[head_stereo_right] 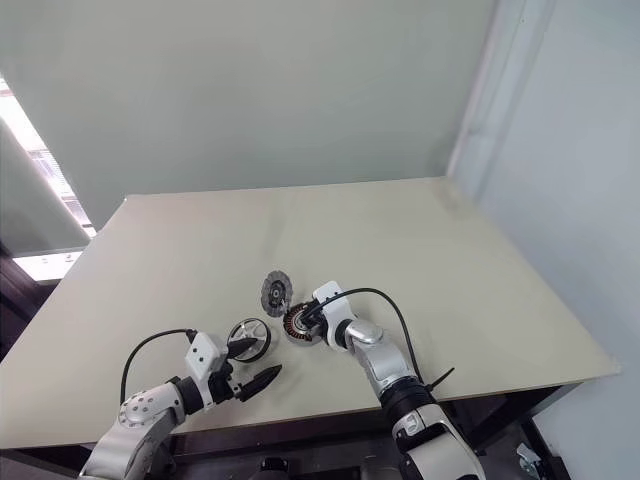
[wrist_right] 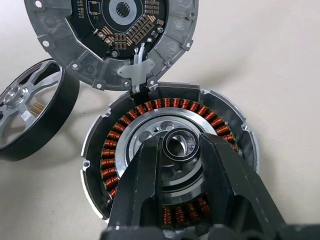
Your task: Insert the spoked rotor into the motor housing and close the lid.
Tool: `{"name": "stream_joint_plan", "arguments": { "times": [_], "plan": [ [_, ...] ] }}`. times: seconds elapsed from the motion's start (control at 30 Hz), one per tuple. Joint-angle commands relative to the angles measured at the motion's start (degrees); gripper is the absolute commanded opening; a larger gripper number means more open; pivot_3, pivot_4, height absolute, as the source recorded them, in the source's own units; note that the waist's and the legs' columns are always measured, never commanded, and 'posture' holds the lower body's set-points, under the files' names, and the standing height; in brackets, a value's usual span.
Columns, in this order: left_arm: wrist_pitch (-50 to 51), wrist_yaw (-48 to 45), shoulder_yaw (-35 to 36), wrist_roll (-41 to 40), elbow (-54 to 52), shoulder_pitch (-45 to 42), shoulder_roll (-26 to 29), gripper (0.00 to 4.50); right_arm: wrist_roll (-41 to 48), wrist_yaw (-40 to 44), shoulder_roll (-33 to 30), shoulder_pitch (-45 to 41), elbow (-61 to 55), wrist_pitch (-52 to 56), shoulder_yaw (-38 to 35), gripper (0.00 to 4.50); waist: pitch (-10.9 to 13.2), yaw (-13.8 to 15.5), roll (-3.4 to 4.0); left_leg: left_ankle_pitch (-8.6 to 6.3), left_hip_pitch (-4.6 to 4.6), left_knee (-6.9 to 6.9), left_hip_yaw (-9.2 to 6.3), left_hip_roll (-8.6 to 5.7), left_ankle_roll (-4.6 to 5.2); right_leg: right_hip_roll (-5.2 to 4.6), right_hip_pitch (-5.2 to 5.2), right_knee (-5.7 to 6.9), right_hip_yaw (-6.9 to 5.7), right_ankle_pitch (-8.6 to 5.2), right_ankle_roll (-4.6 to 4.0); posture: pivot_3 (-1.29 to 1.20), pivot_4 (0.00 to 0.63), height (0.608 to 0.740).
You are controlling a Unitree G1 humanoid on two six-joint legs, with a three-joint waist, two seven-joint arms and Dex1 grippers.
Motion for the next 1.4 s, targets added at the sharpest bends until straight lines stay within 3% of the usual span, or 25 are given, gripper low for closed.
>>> {"name": "stream_joint_plan", "arguments": {
  "times": [0.03,1.4],
  "plan": [
    [-0.46,-0.02,0.76,0.17,-1.77,-0.79,0.37,4.5,-0.1,0.61,0.52,-1.34,-1.08,-0.79,-0.39,0.81,0.0,-0.01,0.0,0.0,0.0,0.0,0.0,0.0,0.0,0.0,0.0,0.0,0.0,0.0,0.0,0.0,0.0,0.74],
    [-0.76,-0.22,0.52,0.38,-1.39,-0.92,0.31,4.5,-1.06,1.61,0.74,-0.56,-0.95,0.49,0.24,0.81,0.0,-0.03,0.01,0.0,0.01,0.0,0.0,0.0,0.0,0.0,0.01,0.01,0.0,0.0,0.0,0.0,0.0,0.74]
  ]
}}
